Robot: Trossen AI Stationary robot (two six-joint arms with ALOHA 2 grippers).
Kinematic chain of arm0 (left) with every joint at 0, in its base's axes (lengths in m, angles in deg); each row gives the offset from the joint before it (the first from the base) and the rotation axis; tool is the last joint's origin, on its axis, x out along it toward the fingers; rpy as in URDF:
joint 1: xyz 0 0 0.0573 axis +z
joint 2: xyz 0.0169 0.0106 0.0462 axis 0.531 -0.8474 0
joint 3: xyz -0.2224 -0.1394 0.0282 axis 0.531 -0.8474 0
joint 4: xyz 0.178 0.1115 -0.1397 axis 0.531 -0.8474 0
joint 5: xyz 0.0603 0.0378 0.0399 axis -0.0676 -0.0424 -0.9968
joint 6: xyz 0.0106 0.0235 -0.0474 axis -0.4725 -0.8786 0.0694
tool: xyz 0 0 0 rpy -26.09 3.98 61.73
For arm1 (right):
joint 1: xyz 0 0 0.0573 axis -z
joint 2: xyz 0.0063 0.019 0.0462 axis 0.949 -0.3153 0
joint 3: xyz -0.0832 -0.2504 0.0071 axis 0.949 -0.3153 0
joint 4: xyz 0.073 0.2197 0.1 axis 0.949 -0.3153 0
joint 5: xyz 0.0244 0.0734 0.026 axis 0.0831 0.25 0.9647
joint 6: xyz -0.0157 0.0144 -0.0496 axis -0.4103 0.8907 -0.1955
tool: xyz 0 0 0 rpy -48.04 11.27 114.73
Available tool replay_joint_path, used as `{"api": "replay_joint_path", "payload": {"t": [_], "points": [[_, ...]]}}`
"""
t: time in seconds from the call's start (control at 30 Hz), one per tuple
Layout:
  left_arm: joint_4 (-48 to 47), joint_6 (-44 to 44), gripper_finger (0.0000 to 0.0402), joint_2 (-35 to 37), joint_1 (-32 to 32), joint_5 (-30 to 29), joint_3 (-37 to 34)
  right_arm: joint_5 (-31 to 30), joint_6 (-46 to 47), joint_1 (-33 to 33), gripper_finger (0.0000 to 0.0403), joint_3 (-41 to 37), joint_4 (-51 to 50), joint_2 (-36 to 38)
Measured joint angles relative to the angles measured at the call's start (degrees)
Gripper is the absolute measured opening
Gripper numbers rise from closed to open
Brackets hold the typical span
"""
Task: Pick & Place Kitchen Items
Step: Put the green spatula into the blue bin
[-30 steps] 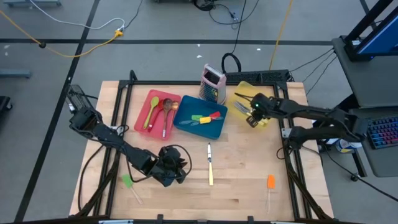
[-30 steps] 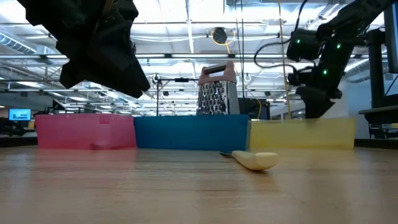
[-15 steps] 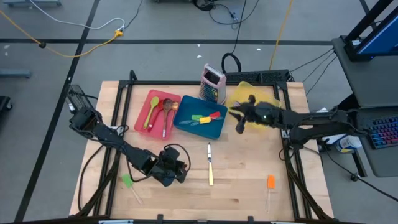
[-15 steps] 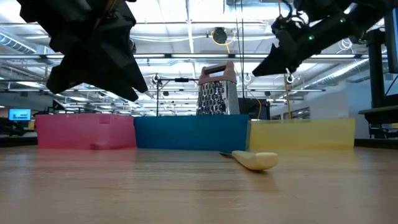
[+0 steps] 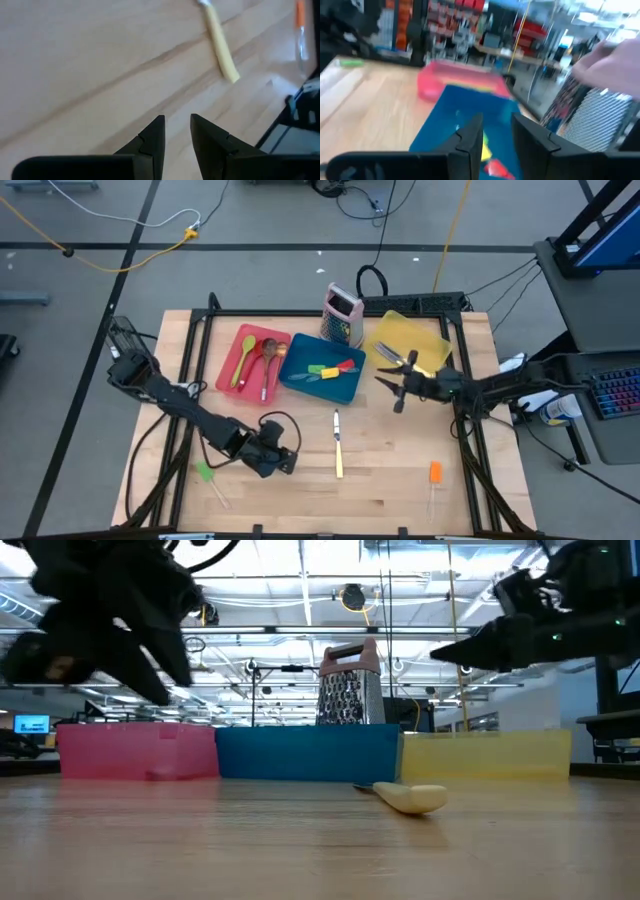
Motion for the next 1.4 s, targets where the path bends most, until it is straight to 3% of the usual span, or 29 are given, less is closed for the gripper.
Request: {"api": "replay_joint_path", "payload": {"t": [0.27, 0.47, 0.67, 0.97, 1.4], "points": [[-15.80, 12.32, 0.0094, 7.09, -2.86, 0.93, 6.33, 0.04, -0.14, -0.01, 0.0093, -3.46, 9.42, 0.02], [-39.21, 21.44, 0.0094, 6.95, -5.78, 0.66, 19.83, 0.15, 1.04, -0.01, 0.0093, -3.16, 9.03, 0.00], [-58.97, 31.84, 0.0094, 3.59, -8.03, 7.45, 26.80, 0.12, 0.21, -0.01, 0.0093, -3.15, 8.40, 0.00], [-59.45, 47.68, 0.0094, -3.55, -13.65, 21.00, 23.82, 0.04, 0.91, -0.01, 0.0093, -3.15, 6.40, 0.00], [-58.61, 47.52, 0.0095, -6.15, -16.45, 19.45, 21.90, 0.04, 2.96, -0.01, 0.0093, -3.14, 5.70, 0.00]]}}
